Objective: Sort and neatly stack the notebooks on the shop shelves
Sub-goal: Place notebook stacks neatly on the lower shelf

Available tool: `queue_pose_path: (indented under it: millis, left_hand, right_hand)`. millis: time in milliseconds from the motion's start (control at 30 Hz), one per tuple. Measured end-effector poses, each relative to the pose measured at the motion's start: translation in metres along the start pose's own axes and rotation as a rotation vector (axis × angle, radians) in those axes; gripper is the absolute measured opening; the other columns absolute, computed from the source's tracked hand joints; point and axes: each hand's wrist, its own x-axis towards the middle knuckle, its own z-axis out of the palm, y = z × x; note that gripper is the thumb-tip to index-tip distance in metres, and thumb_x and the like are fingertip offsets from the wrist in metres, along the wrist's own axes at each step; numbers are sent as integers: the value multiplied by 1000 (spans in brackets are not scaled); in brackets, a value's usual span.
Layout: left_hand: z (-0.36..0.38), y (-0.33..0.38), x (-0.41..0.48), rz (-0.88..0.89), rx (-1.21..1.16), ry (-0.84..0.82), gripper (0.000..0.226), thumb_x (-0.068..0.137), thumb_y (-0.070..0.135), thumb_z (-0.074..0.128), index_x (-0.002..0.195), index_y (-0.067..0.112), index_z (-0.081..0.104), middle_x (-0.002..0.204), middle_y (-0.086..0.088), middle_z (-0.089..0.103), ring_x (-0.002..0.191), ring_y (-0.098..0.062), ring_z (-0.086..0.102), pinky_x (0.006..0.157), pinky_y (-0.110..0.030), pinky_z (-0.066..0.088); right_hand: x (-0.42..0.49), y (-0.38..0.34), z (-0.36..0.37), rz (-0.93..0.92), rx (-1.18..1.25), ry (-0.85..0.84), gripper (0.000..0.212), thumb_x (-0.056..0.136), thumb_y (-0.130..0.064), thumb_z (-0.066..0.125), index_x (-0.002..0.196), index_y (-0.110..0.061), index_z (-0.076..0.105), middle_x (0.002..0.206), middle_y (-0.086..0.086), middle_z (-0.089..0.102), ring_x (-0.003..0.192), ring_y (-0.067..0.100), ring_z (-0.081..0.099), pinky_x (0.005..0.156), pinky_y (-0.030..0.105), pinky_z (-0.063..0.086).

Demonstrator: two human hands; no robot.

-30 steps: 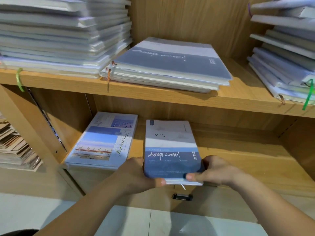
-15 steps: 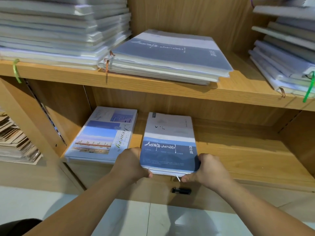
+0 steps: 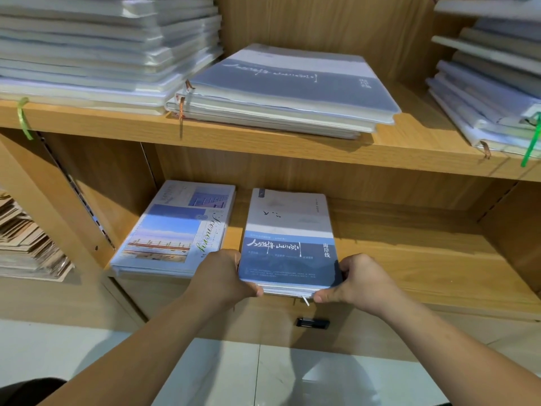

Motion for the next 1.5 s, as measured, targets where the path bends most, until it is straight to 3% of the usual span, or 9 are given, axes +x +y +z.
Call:
queue_pose_path:
  millis: [133, 367, 567, 867, 1000, 1133, 1300, 1367, 1500]
  left_hand:
    - [0, 1, 0, 5, 22, 29, 44, 63, 42, 95, 68, 34, 52, 65, 21, 57, 61, 6, 56, 45, -4, 36]
    - [3, -1, 0, -4, 125, -39, 49, 64, 37, 94, 78, 35, 47, 74, 22, 52, 66, 6, 51, 53, -7, 33]
    - [8, -4, 1, -10, 94, 43, 46, 65, 36, 93, 82, 33, 50, 71, 22, 51, 65, 4, 51, 52, -6, 31]
    - [6, -5, 1, -22, 139, 2, 53, 62, 43, 93, 80, 33, 44, 76, 17, 50, 71, -2, 51, 54, -11, 31]
    - [-4, 2, -1, 37, 12, -22, 59, 59, 40, 95, 102, 40, 54, 97, 20, 60, 86, 0, 57, 63, -10, 39]
    - [-2, 8, -5, 123, 45, 31, 69, 62, 35, 94, 117, 44, 52, 114, 8, 62, 100, -10, 57, 79, -22, 50]
    - [-5, 6, -4, 133, 29, 54, 65, 61, 32, 94, 117, 36, 62, 107, 10, 66, 95, -13, 61, 75, -22, 50]
    - [-4, 4, -3, 129, 15, 49, 64, 62, 32, 93, 118, 36, 62, 105, 11, 67, 94, -13, 62, 72, -19, 46]
    - [-2, 4, -3, 89, 12, 43, 82, 69, 35, 92, 141, 30, 55, 117, 6, 63, 104, -15, 59, 88, -27, 50]
  right_hand:
    - [1, 0, -1, 9, 6, 37, 52, 46, -46, 103, 75, -16, 72, 72, -9, 71, 63, 5, 62, 46, 14, 40]
    - [-4, -1, 10, 20, -28, 24, 55, 48, -36, 103, 82, -26, 61, 83, -19, 65, 75, -3, 60, 56, 13, 41]
    - [-5, 6, 14, 10, -19, 126, 55, 49, -40, 103, 92, -15, 78, 71, -13, 65, 62, -1, 57, 41, 9, 34]
    - [-10, 12, 12, -37, -11, 96, 49, 51, -40, 102, 86, -21, 74, 72, -15, 67, 64, -1, 59, 46, 10, 36]
    - [-9, 8, 3, -27, 83, -10, 55, 50, -32, 103, 92, -20, 71, 84, -13, 72, 75, 0, 66, 54, 12, 42]
    - [-7, 8, 2, -70, 129, -45, 40, 57, -20, 102, 82, -23, 70, 76, -16, 72, 63, -8, 65, 53, 7, 42]
    - [-5, 11, 6, -65, 86, 26, 45, 57, -30, 101, 93, -18, 78, 82, -8, 77, 78, 12, 72, 68, 27, 55]
    - [-4, 14, 9, -68, 71, 54, 48, 57, -35, 101, 95, -16, 79, 82, -7, 77, 76, 11, 71, 65, 26, 53]
    - [-4, 17, 15, -64, 41, 92, 53, 58, -42, 99, 100, -17, 78, 83, -11, 75, 72, 4, 68, 57, 17, 45]
